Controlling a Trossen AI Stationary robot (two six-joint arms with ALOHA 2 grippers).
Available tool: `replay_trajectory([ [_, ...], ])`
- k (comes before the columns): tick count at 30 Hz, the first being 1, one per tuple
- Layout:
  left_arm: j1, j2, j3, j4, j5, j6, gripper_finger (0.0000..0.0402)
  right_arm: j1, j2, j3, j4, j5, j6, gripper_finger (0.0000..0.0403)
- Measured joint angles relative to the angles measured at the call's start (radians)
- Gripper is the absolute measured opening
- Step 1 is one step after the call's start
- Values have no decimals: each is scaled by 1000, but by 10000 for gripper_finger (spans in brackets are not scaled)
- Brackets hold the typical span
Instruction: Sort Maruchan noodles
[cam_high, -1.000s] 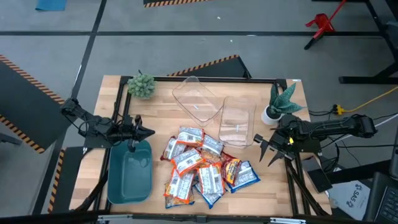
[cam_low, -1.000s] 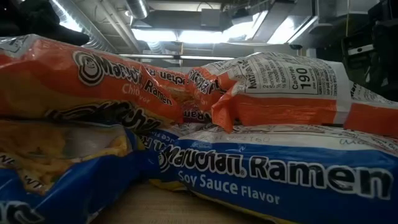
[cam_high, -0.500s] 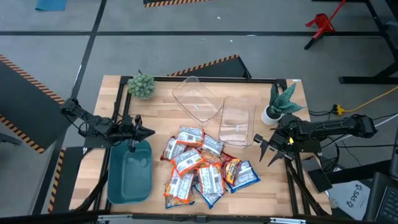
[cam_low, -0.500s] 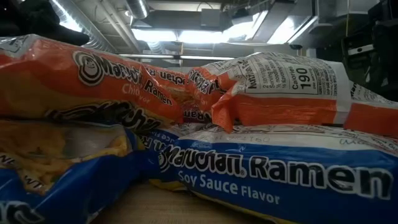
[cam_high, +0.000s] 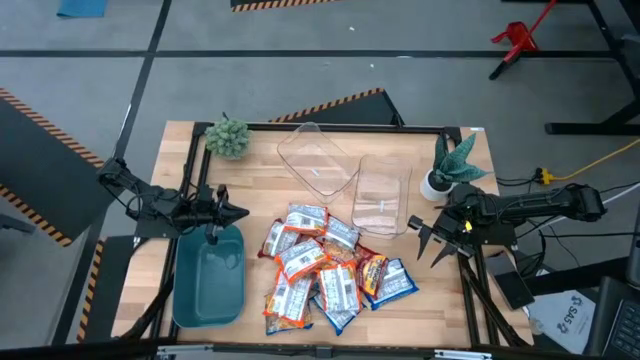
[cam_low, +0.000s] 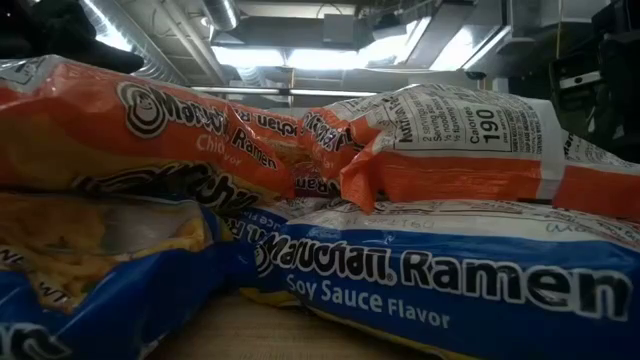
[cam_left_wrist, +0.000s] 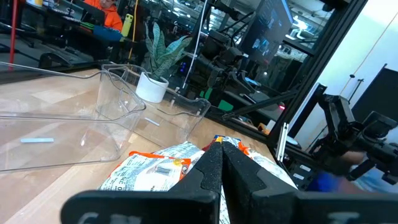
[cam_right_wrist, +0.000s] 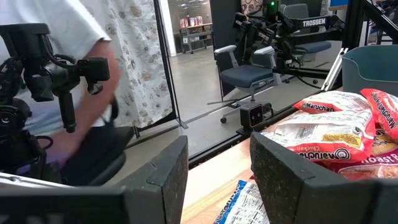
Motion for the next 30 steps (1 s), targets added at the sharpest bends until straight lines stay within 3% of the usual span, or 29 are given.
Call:
replay_trajectory([
  [19,0,0,0,0,0,0,0,0,0,0,1,1,-5,160],
  [30,0,0,0,0,0,0,0,0,0,3,10,159,-1,160],
])
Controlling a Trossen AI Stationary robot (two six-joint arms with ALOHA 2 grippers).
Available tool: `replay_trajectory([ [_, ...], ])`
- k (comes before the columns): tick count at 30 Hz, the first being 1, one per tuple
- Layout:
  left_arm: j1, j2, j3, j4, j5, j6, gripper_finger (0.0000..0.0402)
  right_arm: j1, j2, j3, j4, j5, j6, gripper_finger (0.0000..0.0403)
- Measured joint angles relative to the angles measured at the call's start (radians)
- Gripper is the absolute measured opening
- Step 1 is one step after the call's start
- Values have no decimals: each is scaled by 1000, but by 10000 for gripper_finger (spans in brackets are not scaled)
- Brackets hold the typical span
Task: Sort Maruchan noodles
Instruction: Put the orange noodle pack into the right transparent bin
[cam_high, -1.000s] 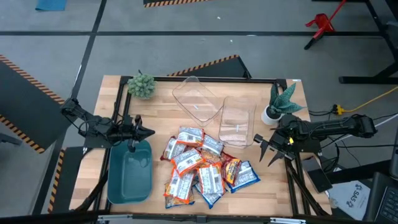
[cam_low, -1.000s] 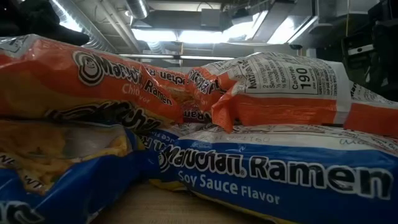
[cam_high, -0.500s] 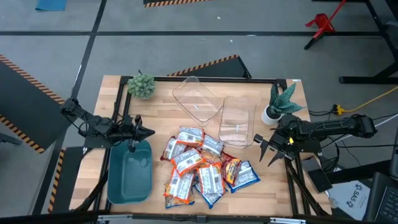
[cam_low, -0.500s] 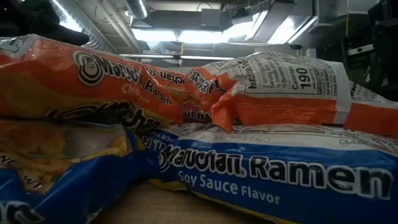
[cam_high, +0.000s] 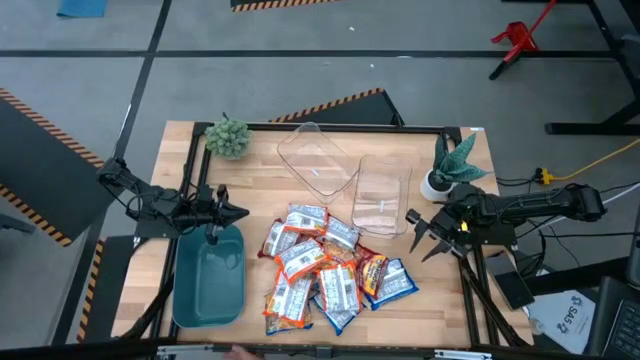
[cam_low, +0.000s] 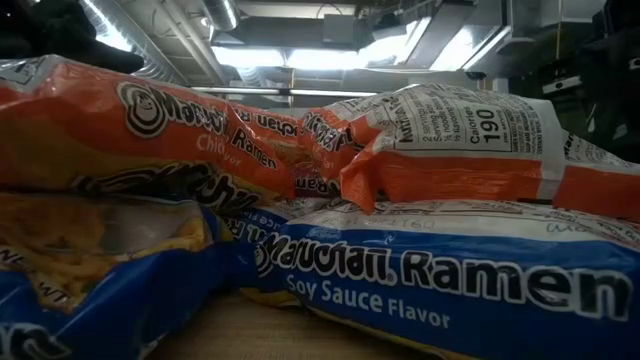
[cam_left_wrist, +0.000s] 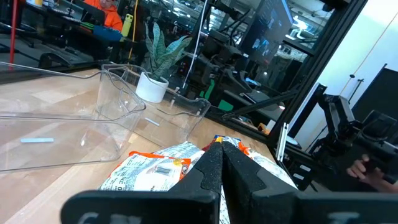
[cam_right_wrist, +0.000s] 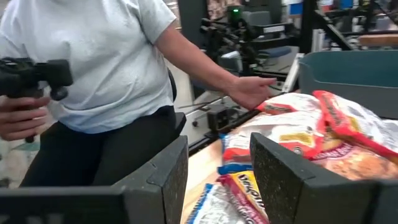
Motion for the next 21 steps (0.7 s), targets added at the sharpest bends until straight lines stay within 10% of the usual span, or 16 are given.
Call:
replay_trajectory([
  [21,0,0,0,0,0,0,0,0,0,10,294,243,131,160],
])
